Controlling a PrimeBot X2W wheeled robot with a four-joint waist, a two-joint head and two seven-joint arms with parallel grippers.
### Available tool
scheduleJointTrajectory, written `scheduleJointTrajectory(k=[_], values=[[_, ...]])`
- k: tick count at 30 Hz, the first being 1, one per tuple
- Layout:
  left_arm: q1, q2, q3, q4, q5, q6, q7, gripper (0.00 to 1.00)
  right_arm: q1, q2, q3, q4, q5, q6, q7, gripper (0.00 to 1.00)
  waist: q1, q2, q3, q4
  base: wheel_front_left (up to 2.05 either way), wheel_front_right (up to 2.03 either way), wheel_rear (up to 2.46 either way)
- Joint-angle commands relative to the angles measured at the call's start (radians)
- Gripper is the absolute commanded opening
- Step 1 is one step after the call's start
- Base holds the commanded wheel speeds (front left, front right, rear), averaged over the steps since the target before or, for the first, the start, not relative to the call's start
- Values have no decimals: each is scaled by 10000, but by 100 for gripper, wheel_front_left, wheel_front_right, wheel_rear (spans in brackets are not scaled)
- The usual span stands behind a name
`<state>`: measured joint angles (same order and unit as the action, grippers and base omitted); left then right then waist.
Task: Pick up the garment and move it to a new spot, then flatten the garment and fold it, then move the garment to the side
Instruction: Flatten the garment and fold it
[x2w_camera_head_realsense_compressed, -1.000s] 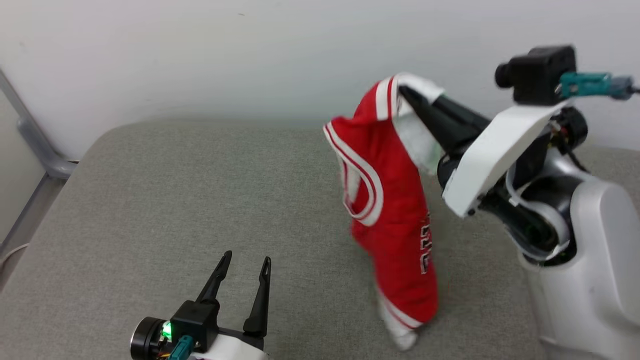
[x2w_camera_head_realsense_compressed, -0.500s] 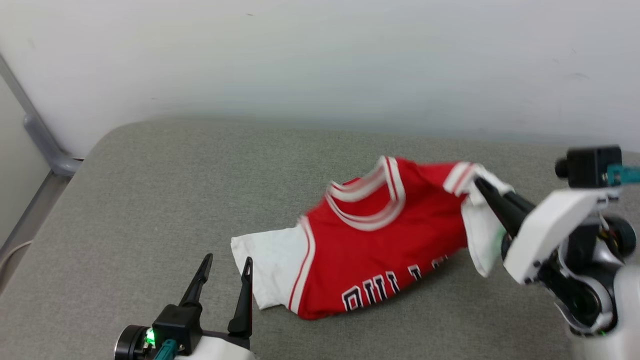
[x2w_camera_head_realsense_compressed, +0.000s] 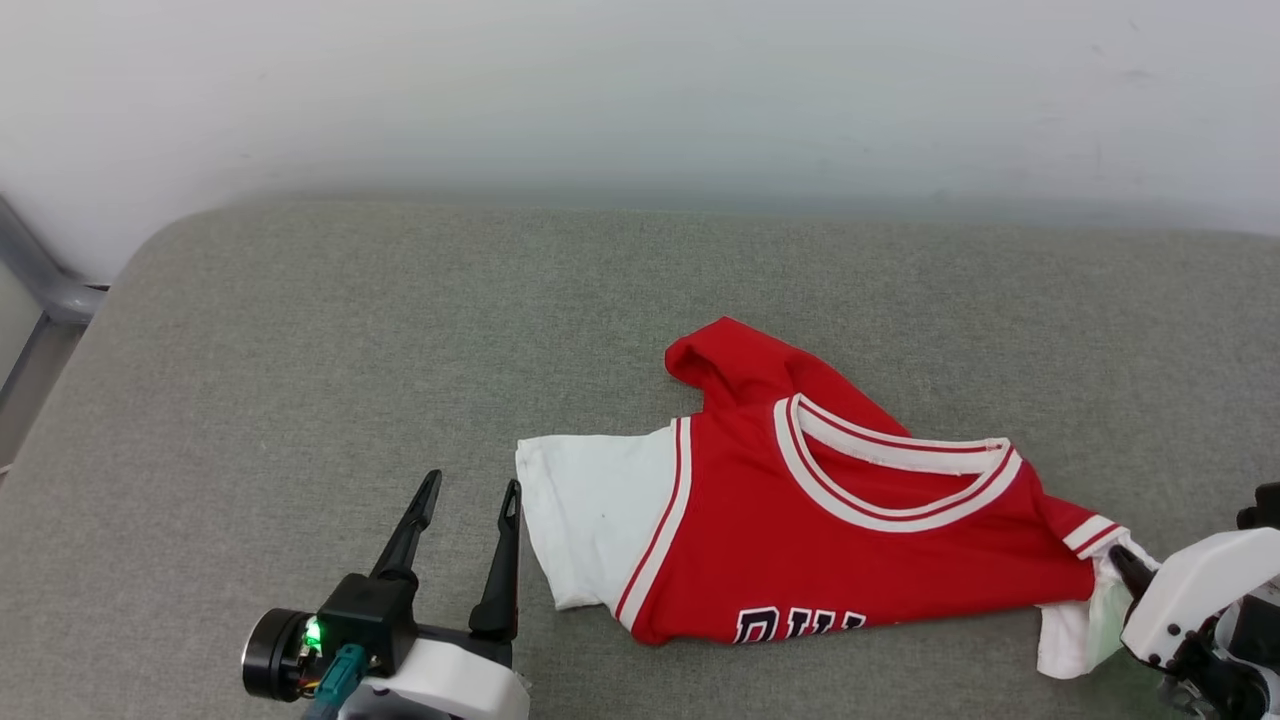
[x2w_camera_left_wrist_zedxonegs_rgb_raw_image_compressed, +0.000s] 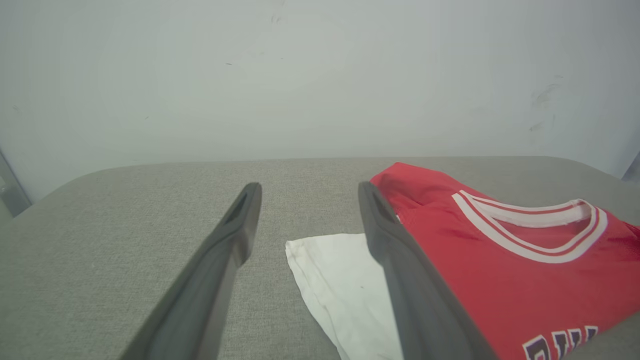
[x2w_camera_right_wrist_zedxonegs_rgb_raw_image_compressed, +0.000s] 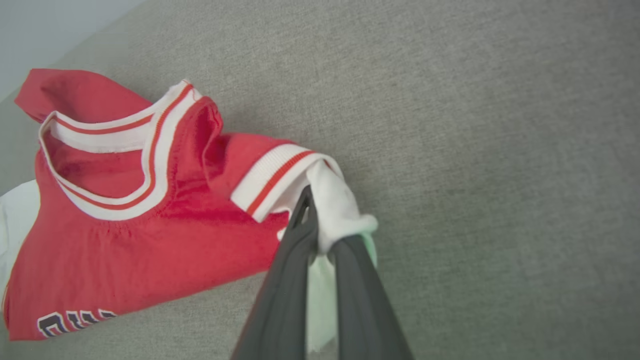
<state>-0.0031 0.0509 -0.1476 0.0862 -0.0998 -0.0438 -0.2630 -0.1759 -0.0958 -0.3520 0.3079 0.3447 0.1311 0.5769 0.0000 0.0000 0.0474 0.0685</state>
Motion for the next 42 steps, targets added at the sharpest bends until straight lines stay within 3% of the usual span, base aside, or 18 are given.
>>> scheduleJointTrajectory(k=[1,3,4,5,14,25,31,36,38,42], values=[[-107,-11,14,23,54,-11,-27,100,-239,15,-174,308,-155,-7,-202,0,0,0,37,4,0,0,0],[-154,-11,17,47,71,-25,-27,100,-587,31,-499,793,-445,-7,-537,4,0,0,67,12,0,0,0],[-162,-11,22,50,76,-24,-27,100,-768,30,-671,954,-618,-7,-749,30,0,0,74,14,0,0,0],[-158,-11,30,57,83,-22,-25,100,-953,39,-811,1078,-752,-7,-993,100,0,0,68,14,0,0,0],[103,-11,34,167,-16,76,-27,100,-2091,-75,-950,1415,-1018,-7,-2524,100,0,0,-325,-89,0,0,0],[198,-11,112,-412,-464,140,-25,100,-642,-800,1653,-768,-1251,-7,-5244,100,0,0,-713,-172,0,0,0],[297,-12,125,-476,-471,9,-25,100,600,-237,1764,-1803,-1438,-7,-6441,100,0,0,-634,-303,0,0,0],[-95,127,83,178,-435,-360,-25,100,1126,201,1599,-2491,-1616,-7,-6447,100,0,0,-350,-547,0,0,0],[-544,322,-38,633,-468,-492,358,100,1208,288,1585,-2774,-1687,-7,-6332,100,0,0,-93,-644,0,0,0],[-1639,734,-353,1253,-635,-682,2232,100,1317,366,1521,-3254,-1858,-7,-6046,100,0,0,423,-825,0,0,0]])
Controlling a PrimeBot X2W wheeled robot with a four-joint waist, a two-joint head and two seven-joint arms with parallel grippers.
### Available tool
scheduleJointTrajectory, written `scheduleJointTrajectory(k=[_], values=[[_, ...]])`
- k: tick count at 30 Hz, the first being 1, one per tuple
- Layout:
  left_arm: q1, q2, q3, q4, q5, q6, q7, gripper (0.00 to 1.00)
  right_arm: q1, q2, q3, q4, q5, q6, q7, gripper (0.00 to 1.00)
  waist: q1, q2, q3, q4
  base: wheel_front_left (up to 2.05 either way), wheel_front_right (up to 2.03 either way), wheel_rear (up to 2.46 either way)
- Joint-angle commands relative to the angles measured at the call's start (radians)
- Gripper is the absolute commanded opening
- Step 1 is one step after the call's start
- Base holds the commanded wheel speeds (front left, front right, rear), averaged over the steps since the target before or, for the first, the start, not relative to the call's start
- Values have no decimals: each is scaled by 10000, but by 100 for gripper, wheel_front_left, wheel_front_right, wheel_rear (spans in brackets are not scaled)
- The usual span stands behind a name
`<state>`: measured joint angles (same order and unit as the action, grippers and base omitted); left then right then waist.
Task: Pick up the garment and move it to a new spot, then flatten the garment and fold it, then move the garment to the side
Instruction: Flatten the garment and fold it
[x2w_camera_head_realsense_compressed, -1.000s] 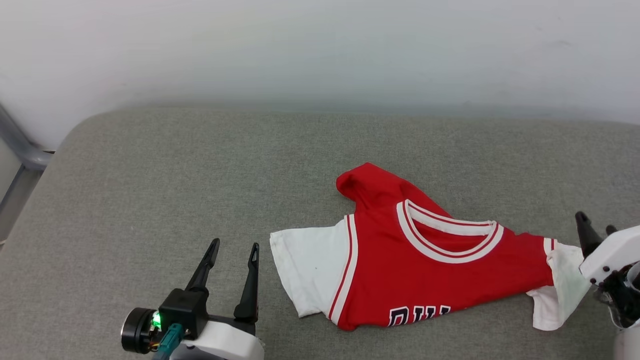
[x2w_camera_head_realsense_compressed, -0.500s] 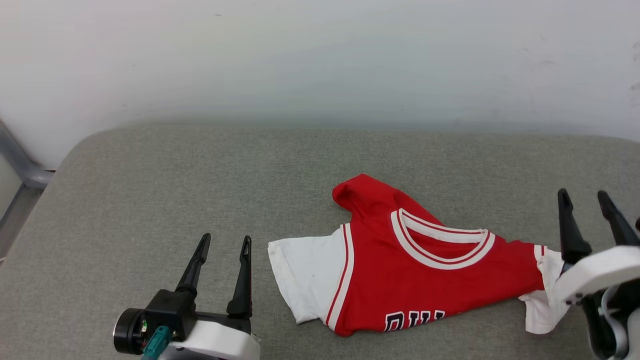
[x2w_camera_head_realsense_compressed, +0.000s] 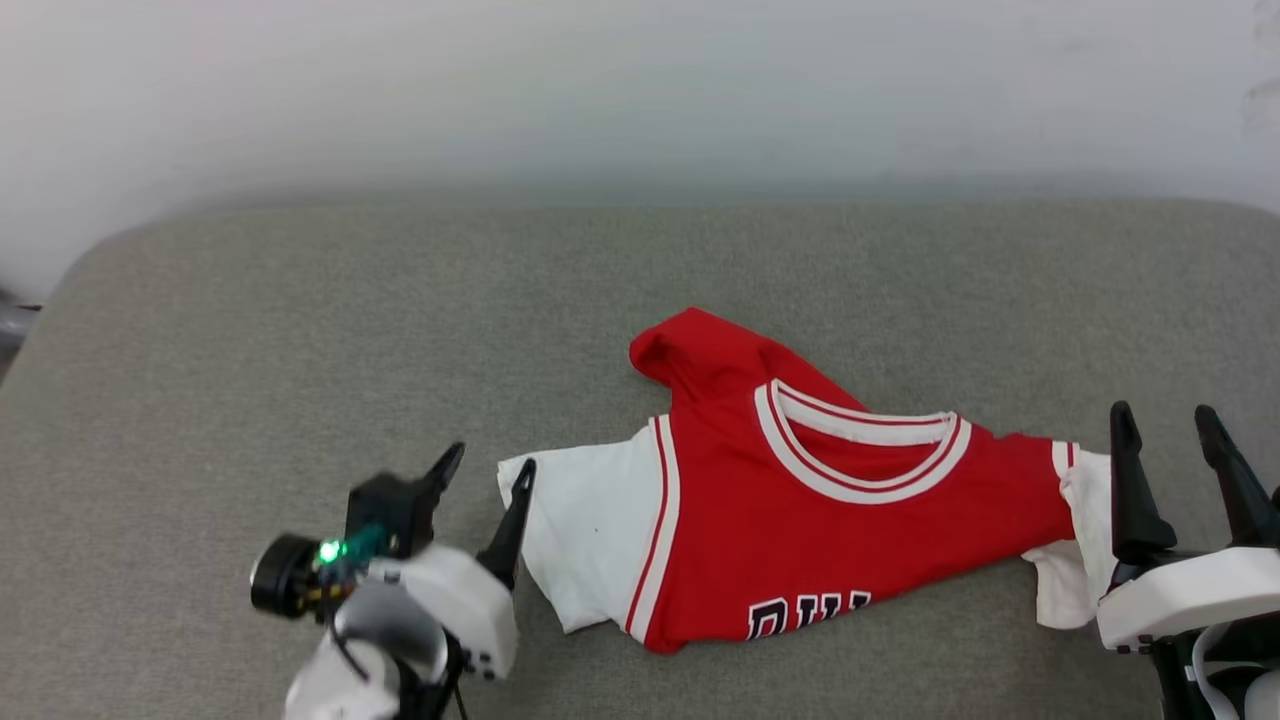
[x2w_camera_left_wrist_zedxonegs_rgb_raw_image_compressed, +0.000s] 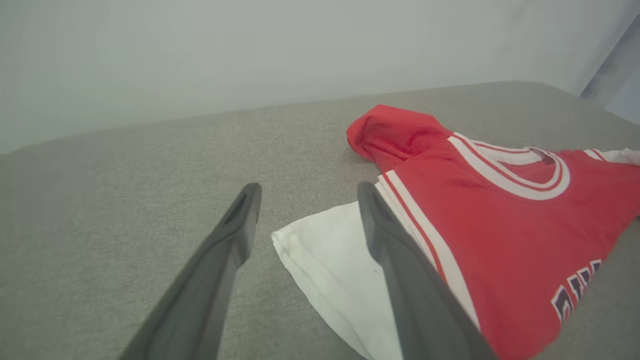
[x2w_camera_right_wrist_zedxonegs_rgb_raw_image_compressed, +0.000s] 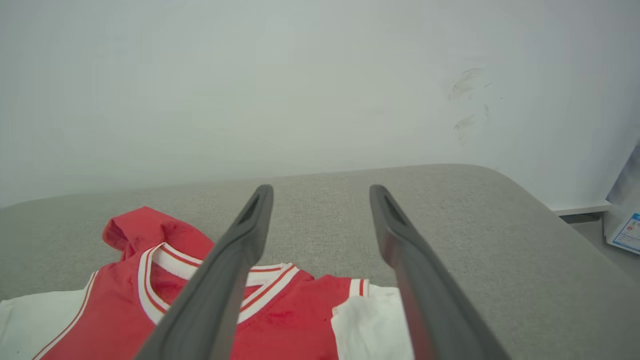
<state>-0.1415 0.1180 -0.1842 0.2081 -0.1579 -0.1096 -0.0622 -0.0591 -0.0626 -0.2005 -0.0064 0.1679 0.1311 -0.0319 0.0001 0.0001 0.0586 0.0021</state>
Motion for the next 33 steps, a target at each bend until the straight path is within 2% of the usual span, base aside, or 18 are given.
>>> scheduleJointTrajectory(k=[1,5,10,13,20,22,23,24,25,28,33], values=[[-528,162,-19,148,-108,-39,746,100,152,51,12,-192,-108,-7,122,100,-1,-1,445,-205,0,0,0],[-1496,567,-169,567,-108,-77,2797,100,165,85,52,-470,-235,-7,375,100,-1,-1,932,-392,0,0,0],[-2039,855,-250,1115,-11,22,4219,100,81,102,313,-614,-501,-7,405,100,-1,-1,1375,-687,0,0,0],[-2171,919,-267,1352,-5,67,4524,100,-9,114,401,-652,-527,-7,357,100,-1,-1,1602,-834,0,0,0],[-2354,1093,-269,1961,159,317,4366,100,-152,132,436,-660,-522,-7,300,100,-1,-1,1980,-1015,0,0,0],[-2343,1110,-373,2258,106,234,4516,100,-156,135,428,-659,-529,-7,283,100,-1,-1,2025,-1033,0,0,0],[-2312,1115,-437,2387,63,188,4590,5,-158,137,427,-657,-535,-7,276,100,-1,-1,2036,-1036,0,0,0],[-2312,1115,-437,2387,63,188,4590,5,-158,137,427,-657,-535,-7,276,100,-1,-1,2036,-1036,0,0,0],[-2284,1117,-504,2485,35,146,4624,0,-157,137,420,-654,-548,-7,277,100,-1,-1,2036,-1030,0,0,0],[-2251,1125,-492,2551,-100,116,4282,0,-122,136,345,-616,-596,-7,332,100,-1,-1,1941,-927,0,0,0],[-2100,1079,-112,2225,-269,566,3407,0,96,134,306,-412,-710,-7,580,100,-1,-1,1496,-599,0,0,0]])
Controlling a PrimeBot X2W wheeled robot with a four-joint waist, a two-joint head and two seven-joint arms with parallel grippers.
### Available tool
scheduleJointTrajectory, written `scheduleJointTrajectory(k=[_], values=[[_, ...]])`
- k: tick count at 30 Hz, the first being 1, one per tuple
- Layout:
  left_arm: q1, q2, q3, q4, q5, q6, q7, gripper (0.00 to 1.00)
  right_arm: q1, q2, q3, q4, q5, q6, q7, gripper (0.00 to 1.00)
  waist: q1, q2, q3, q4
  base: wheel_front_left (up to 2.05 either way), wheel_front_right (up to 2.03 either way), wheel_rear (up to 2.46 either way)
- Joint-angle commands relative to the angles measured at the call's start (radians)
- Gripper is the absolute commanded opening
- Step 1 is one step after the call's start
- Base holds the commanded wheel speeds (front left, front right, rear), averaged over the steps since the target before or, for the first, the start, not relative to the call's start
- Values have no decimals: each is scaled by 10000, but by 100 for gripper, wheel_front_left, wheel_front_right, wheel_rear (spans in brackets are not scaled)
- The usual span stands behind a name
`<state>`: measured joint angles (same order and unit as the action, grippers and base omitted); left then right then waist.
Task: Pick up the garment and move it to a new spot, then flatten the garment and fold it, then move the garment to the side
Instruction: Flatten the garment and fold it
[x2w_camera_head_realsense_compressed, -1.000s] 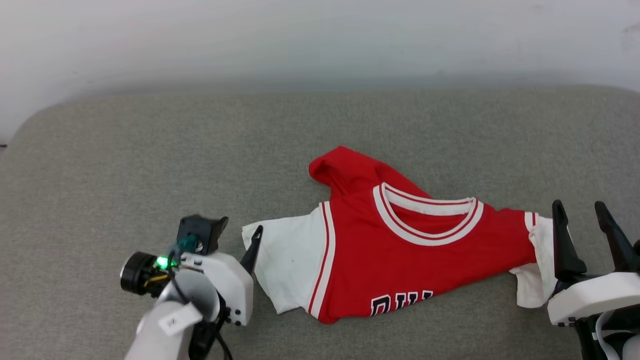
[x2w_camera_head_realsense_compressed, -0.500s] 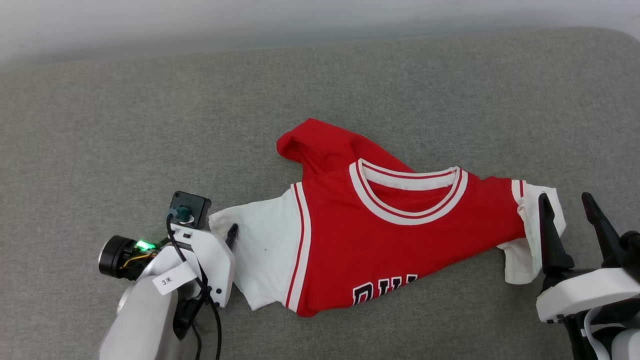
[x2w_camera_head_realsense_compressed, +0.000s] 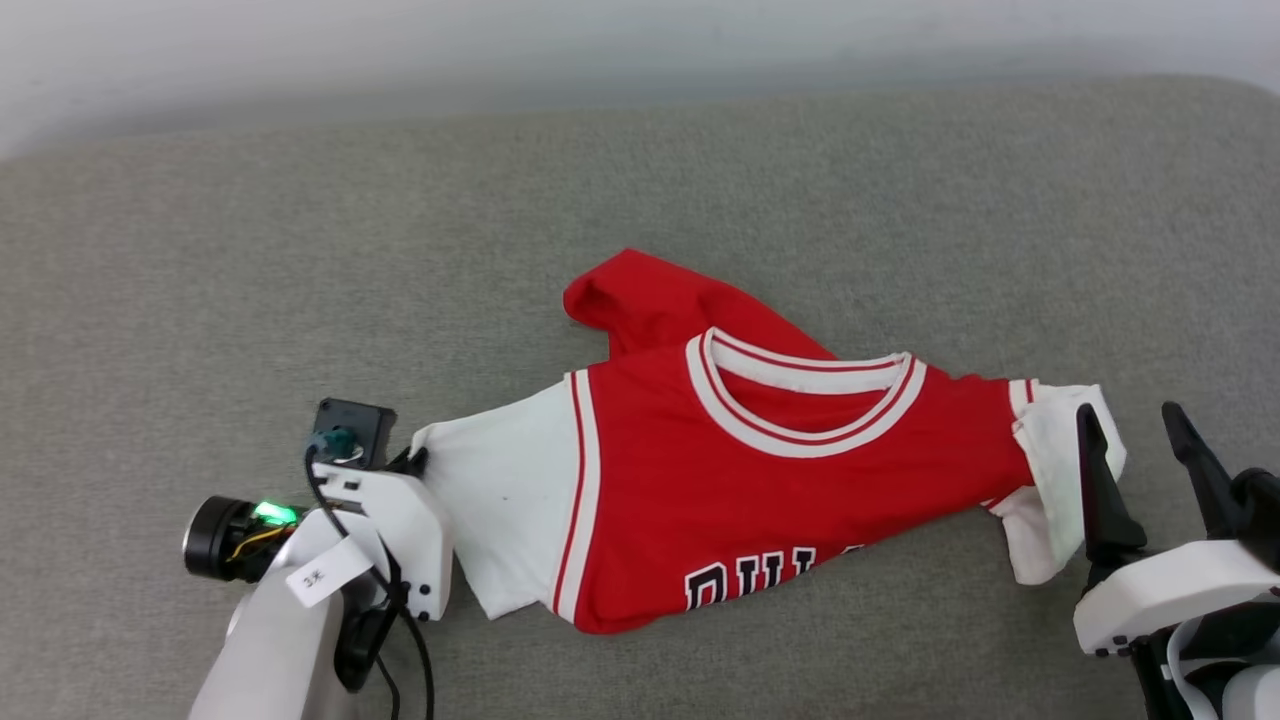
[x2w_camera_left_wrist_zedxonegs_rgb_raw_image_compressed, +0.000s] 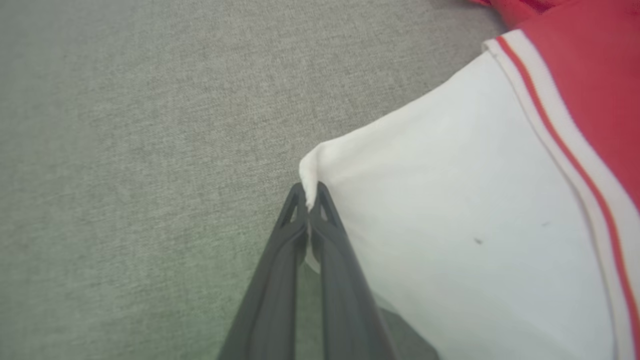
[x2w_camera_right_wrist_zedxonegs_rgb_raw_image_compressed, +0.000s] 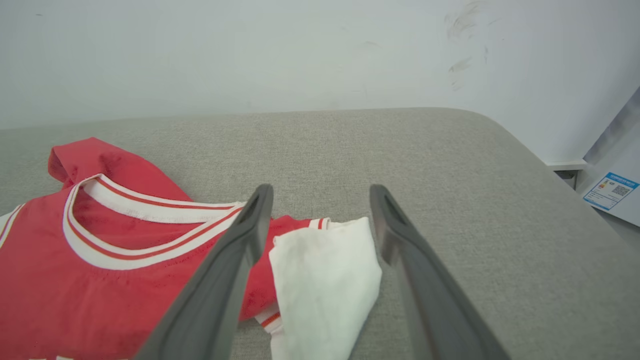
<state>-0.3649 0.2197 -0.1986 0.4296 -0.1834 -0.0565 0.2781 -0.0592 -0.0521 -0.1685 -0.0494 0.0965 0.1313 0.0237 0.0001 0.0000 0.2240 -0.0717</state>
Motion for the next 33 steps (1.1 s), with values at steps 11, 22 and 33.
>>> scheduleJointTrajectory(k=[11,22,33], values=[[2058,168,459,-1672,-510,594,80,0,650,28,97,520,-283,-9,1056,100,-1,0,-1075,755,0,0,0],[2818,-109,315,-3195,-575,888,-269,100,397,-836,716,216,-736,-11,2357,100,-1,0,-1150,1122,0,0,0],[3006,-249,75,-3667,-576,995,-458,100,-110,-2612,2069,-343,-1472,-12,6106,100,-1,0,-1006,1567,0,0,0]])
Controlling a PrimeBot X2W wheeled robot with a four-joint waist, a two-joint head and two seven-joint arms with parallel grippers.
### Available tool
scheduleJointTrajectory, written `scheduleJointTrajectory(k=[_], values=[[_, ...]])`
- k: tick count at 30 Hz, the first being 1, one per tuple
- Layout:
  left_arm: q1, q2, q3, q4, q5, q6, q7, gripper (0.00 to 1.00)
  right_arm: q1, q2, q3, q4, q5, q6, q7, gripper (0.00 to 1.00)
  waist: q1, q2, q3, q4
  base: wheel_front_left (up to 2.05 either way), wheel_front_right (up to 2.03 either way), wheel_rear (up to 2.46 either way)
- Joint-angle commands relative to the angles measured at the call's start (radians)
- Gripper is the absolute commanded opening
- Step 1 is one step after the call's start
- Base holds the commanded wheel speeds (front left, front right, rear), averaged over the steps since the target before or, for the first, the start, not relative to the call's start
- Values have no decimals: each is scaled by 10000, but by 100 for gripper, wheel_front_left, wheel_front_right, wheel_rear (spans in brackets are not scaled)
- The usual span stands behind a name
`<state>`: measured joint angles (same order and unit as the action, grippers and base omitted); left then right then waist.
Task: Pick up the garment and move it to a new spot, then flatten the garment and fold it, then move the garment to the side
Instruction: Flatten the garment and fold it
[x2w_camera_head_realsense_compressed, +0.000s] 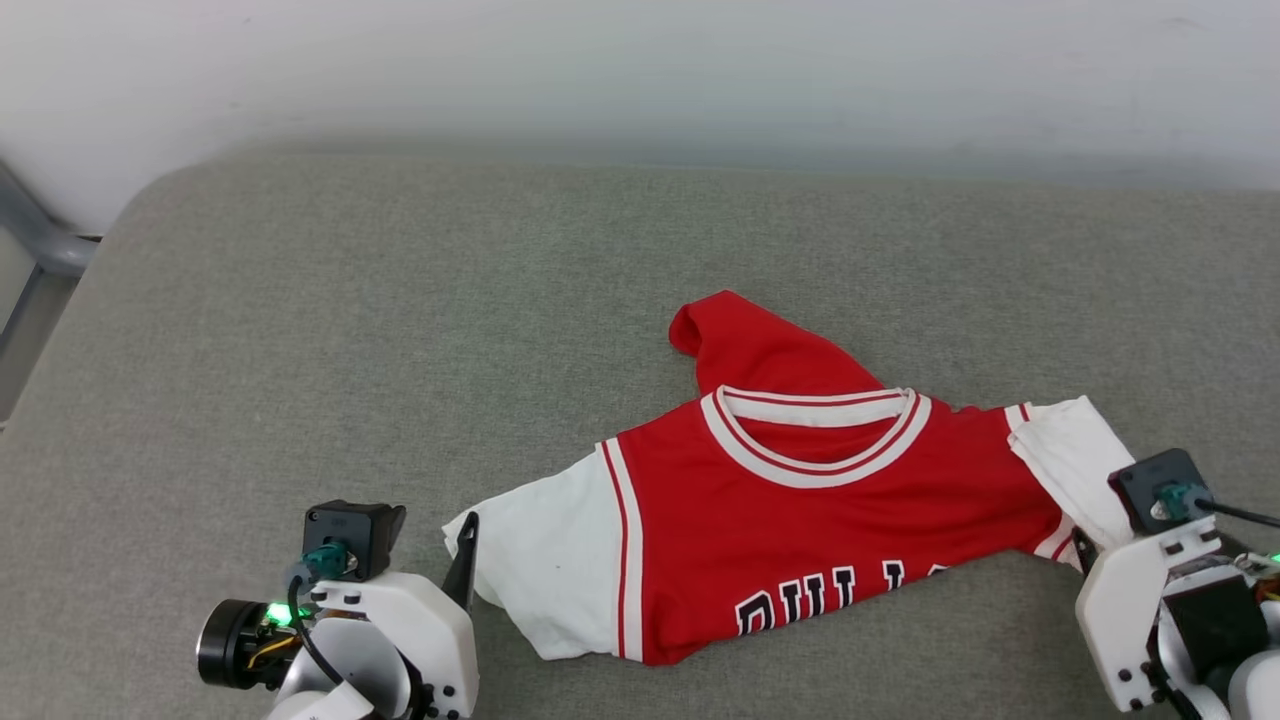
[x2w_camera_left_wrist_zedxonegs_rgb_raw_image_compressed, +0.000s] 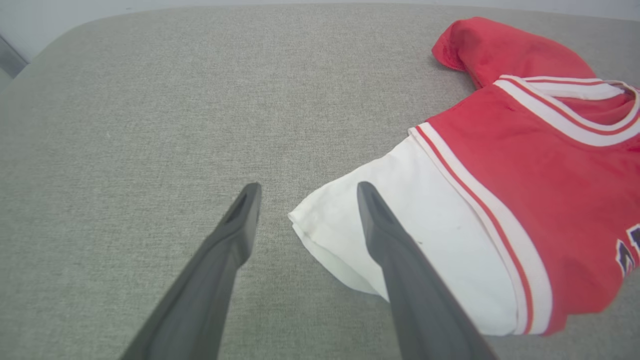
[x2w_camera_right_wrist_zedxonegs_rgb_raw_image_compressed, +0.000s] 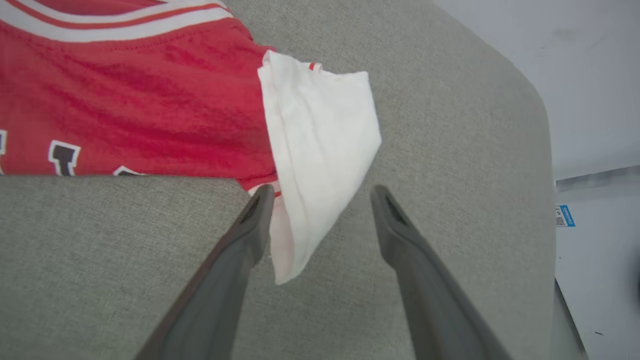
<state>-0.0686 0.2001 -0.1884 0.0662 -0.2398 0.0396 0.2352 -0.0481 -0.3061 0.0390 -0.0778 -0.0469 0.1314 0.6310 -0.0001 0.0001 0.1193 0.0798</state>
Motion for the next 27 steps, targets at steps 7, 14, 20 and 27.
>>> scheduleJointTrajectory(k=[7,14,20,27], values=[[-112,-74,-127,0,-128,1,-55,100,-343,-259,198,209,-469,-14,230,100,1,-1,290,287,0,0,0],[-242,-29,-172,82,-151,-17,-112,100,-620,-137,87,550,-753,-14,-124,95,1,-1,564,395,0,0,0],[-333,-4,-163,251,-192,1,-198,100,-771,171,-315,678,-650,-14,-506,0,1,-1,568,340,0,0,0],[-255,99,-157,411,-231,60,-221,100,-919,1202,-1726,487,788,-14,-436,0,1,-1,274,61,0,0,0]])
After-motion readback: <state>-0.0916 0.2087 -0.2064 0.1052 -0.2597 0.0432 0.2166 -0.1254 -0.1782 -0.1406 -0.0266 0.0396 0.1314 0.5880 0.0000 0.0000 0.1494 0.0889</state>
